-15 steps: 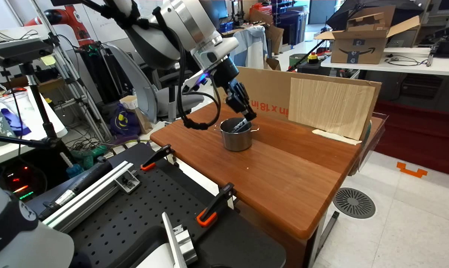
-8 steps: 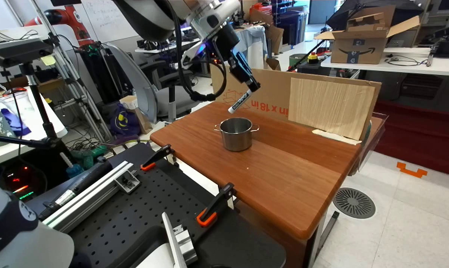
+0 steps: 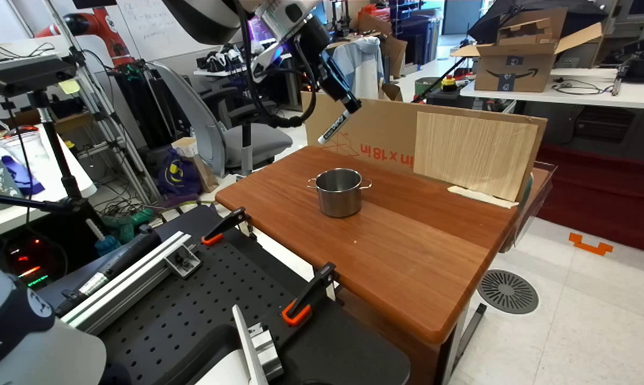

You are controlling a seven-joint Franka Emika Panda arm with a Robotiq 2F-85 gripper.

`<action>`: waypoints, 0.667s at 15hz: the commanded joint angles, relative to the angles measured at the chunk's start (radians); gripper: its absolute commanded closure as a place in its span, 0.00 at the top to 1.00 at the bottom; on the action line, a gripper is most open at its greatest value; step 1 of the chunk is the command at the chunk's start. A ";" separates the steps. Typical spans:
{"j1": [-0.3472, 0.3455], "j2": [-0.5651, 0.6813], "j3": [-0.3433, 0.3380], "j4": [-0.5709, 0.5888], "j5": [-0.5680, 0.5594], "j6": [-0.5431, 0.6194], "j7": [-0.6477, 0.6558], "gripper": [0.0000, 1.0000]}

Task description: Pick up the pen from the silver pot and put it on the table

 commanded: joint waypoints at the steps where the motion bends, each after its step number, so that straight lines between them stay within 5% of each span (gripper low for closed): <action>1: 0.030 0.091 0.007 0.063 0.018 0.003 0.039 0.05; 10: 0.121 0.339 0.008 0.219 0.121 0.020 0.043 0.05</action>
